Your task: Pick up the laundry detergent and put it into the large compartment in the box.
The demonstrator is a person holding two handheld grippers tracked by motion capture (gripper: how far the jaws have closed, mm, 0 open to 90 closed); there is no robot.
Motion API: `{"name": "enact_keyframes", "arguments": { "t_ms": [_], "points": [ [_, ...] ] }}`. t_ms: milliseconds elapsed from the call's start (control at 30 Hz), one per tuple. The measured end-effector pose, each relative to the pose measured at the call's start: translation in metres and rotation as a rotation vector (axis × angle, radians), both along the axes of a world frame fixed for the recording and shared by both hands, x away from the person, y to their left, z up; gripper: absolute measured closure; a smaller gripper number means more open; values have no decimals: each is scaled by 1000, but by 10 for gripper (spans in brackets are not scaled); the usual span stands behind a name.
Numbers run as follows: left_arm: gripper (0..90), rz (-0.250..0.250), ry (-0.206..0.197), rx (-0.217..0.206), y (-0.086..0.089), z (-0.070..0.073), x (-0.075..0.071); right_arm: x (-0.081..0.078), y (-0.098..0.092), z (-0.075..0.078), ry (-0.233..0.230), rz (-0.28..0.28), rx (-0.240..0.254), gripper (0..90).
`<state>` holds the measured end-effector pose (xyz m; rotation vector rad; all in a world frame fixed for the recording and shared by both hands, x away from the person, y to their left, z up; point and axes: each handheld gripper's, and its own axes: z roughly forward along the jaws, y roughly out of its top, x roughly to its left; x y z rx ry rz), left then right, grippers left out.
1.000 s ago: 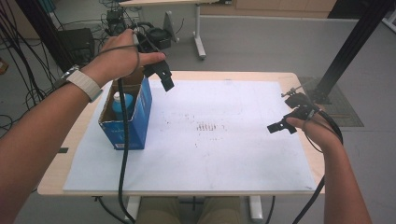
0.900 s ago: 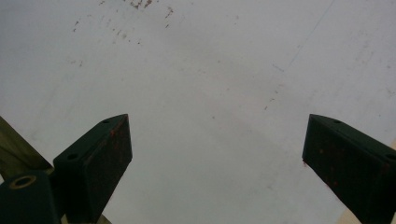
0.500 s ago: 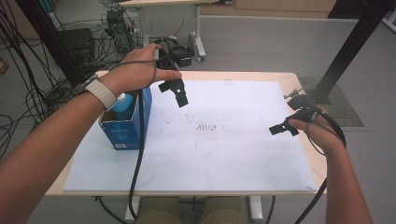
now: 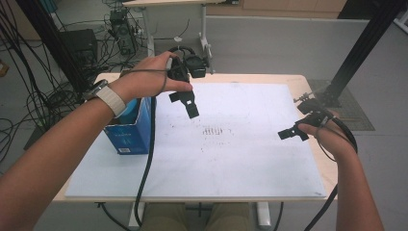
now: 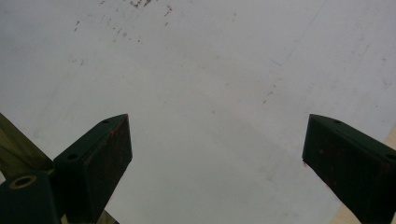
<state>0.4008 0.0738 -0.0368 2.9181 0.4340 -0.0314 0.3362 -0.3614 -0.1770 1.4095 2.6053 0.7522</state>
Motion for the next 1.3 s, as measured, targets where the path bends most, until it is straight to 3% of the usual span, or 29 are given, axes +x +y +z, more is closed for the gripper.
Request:
{"name": "enact_keyframes", "arguments": {
  "t_ms": [500, 1300],
  "points": [
    [75, -56, -11, 28, -14, -21, -7, -1, -1, -2, 2, -1, 3, 79],
    [78, -42, 4, 33, -13, -31, -8, -5, -2, -1, -9, -5, 8, 77]
  ]
}}
